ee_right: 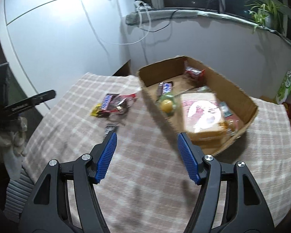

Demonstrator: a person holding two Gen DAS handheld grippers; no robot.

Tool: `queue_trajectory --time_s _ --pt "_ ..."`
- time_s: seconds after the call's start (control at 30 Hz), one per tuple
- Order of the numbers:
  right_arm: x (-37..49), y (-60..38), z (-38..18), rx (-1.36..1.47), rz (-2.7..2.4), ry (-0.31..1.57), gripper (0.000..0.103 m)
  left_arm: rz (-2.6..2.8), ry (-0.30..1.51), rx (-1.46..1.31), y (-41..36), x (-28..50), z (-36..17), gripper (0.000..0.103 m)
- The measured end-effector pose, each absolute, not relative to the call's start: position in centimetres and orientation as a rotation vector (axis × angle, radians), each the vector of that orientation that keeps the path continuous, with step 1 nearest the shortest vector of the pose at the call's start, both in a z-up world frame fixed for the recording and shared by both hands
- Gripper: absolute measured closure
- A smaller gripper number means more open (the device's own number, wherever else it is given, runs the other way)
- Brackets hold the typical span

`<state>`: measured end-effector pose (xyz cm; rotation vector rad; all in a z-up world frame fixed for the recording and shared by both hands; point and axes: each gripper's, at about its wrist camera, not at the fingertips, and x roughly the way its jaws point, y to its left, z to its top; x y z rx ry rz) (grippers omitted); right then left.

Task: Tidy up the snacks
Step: 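Withdraw both grippers from the box toward the remaining snacks, then grasp the yellow candy with the left gripper while the right gripper grasps the black candy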

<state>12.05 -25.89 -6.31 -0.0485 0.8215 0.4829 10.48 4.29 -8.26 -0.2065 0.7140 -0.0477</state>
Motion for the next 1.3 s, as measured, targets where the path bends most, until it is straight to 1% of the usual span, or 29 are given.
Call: queue_trajectory --time_s 0.17,0.33,0.4,0.47,0.5,0.57,0.6,0.63,0.87,1.1,1.17,1.2,1.27,1.3 --pt "11.7 -23.2 -7.4 -0.076 0.502 0.836 0.035 -0.081 0.738 -0.214 4.1 10.7 -9.4 0.038" --pt "12.6 -21.1 -9.1 -0.021 0.533 0.876 0.035 -0.132 0.764 -0.2 3.1 12.0 -10.5 0.039" --pt "13.3 -20.0 -10.0 -0.011 0.532 0.898 0.035 -0.15 0.778 -0.193 2.9 12.7 -11.1 0.042" --pt "13.9 -19.3 -10.7 -0.008 0.533 0.916 0.041 -0.165 0.803 -0.174 2.7 13.6 -12.2 0.053" --pt "14.2 -18.8 -11.2 -0.008 0.541 0.931 0.044 -0.166 0.816 -0.164 2.6 14.0 -12.7 0.054" --pt "14.8 -18.0 -12.2 -0.016 0.54 0.956 0.047 -0.164 0.842 -0.159 2.6 15.0 -13.8 0.054" --pt "15.1 -17.7 -12.7 -0.022 0.539 0.97 0.053 -0.165 0.853 -0.162 2.6 15.4 -14.2 0.054" --pt "15.4 -17.4 -13.2 -0.022 0.543 0.985 0.057 -0.168 0.866 -0.16 2.5 15.9 -14.7 0.054" --pt "16.7 -16.8 -14.8 -0.015 0.55 1.026 0.057 -0.185 0.909 -0.111 1.5 17.9 -16.4 0.054" --pt "17.5 -15.1 -15.1 -0.072 0.556 1.014 0.058 -0.19 0.916 -0.065 0.4 19.0 -17.1 0.056" --pt "17.6 -14.6 -15.2 -0.093 0.551 1.008 0.059 -0.2 0.916 -0.05 0.0 19.1 -17.1 0.064" --pt "17.6 -14.3 -15.2 -0.108 0.545 1.004 0.062 -0.202 0.916 -0.039 -0.1 19.1 -17.1 0.065" --pt "17.5 -13.8 -15.3 -0.137 0.535 0.997 0.067 -0.212 0.915 -0.009 -0.5 19.1 -17.2 0.075" --pt "17.5 -13.7 -15.3 -0.149 0.53 0.995 0.073 -0.215 0.915 0.003 -0.7 19.1 -17.3 0.076"
